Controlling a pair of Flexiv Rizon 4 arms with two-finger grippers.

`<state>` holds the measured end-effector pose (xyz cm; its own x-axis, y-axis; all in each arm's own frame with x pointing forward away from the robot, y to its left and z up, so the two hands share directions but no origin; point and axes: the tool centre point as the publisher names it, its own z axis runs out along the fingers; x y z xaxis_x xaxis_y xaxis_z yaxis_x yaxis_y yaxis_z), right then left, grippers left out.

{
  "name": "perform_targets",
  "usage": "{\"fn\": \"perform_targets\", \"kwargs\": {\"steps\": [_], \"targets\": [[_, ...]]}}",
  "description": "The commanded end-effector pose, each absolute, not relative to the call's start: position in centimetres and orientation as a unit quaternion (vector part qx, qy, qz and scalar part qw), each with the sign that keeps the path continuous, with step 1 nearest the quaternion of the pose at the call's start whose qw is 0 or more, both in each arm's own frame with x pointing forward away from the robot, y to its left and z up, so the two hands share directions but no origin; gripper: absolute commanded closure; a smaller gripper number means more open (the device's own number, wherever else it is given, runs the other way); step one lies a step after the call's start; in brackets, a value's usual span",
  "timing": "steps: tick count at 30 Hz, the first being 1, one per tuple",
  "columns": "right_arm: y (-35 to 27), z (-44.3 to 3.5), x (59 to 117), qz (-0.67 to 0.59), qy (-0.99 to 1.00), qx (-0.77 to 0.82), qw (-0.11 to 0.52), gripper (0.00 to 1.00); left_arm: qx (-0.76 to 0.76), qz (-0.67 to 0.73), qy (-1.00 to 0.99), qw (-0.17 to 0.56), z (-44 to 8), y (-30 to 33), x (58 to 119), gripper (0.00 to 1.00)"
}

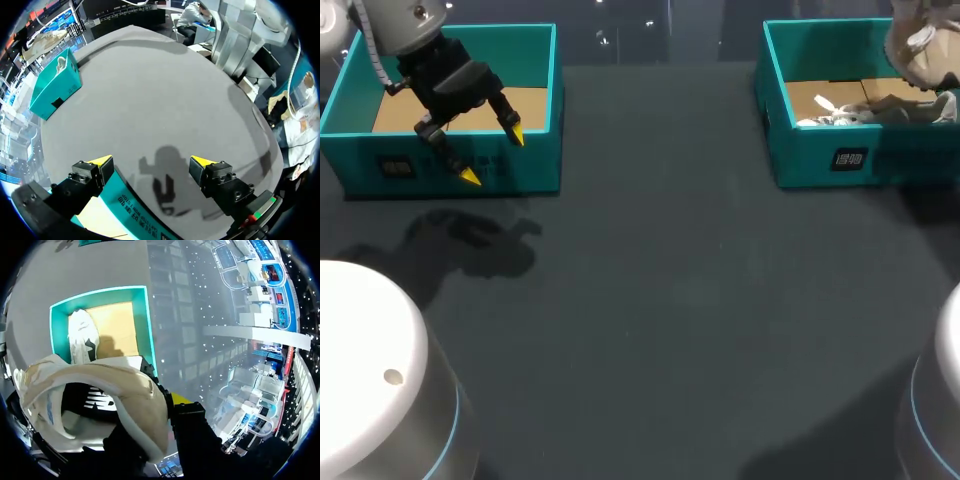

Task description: Take the shoe out of the shoebox, open the shoe tongue, remove and reinsert the insole, then place the shoe into the shoebox

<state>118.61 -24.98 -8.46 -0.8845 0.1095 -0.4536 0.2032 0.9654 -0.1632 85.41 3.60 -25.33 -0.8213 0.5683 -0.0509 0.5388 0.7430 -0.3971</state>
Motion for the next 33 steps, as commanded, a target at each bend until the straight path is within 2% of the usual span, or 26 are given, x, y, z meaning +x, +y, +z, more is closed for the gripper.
{"fn": "perform_targets", "kwargs": {"steps": [1, 4, 12, 16, 28, 33], "targets": [[-26.1, -8.0, 119.6, -0.097, 0.967, 0.091, 0.218, 1.0, -0.297, 0.2, -0.933, 0.037, -25.3, 3.6, 85.4, 0.0], [-26.8, -8.4, 119.2, -0.083, 0.965, 0.117, 0.22, 1.0, -0.297, 0.2, -0.933, 0.037, -25.3, 3.6, 85.4, 0.0], [-31.0, -10.6, 117.5, -0.076, 0.914, 0.347, 0.195, 1.0, -0.297, 0.2, -0.933, 0.037, -25.3, 3.6, 85.4, 0.0], [-32.9, -11.4, 116.9, -0.074, 0.853, 0.498, 0.139, 1.0, -0.297, 0.2, -0.933, 0.037, -25.3, 3.6, 85.4, 0.0], [-32.9, -11.4, 116.9, -0.074, 0.853, 0.498, 0.139, 1.0, -0.297, 0.2, -0.933, 0.037, -25.3, 3.6, 85.4, 0.0], [-34.1, -12.5, 116.3, -0.059, 0.794, 0.59, 0.135, 1.0, -0.297, 0.2, -0.933, 0.037, -25.3, 3.6, 85.4, 0.0]]}}
